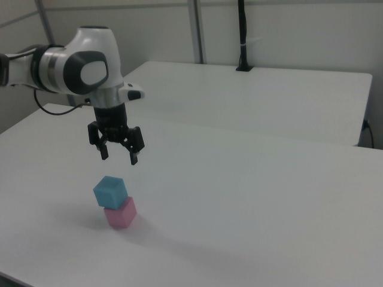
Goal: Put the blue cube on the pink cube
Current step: 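Open the gripper to release the blue cube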
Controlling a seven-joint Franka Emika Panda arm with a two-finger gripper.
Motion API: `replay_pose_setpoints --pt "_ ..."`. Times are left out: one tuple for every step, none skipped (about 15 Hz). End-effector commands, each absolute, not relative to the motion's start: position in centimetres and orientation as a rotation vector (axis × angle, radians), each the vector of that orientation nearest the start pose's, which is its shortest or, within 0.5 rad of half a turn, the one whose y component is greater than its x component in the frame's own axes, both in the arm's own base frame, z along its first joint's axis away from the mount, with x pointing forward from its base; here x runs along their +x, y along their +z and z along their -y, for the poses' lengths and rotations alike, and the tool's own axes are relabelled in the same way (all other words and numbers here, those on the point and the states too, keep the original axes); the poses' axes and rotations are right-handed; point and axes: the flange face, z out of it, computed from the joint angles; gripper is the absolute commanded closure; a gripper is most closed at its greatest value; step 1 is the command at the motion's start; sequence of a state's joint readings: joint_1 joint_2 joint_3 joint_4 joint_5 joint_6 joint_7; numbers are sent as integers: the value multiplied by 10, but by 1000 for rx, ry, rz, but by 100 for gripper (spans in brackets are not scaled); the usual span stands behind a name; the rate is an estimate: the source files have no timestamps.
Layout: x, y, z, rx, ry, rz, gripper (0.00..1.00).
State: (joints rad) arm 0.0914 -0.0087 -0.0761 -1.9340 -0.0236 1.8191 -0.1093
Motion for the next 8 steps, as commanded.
replay_pose_setpoints --pt "524 531 27 -3148 89 207 0" --pt "522 550 38 -3151 48 179 0" --pt "522 565 50 -3153 17 146 0" --pt "523 581 64 -3154 -18 103 0" --pt "526 594 74 -3156 -40 56 0" --pt "528 597 75 -3155 -43 44 0" --pt "533 594 79 -3152 -40 29 0" --pt "536 598 81 -3152 -45 20 0"
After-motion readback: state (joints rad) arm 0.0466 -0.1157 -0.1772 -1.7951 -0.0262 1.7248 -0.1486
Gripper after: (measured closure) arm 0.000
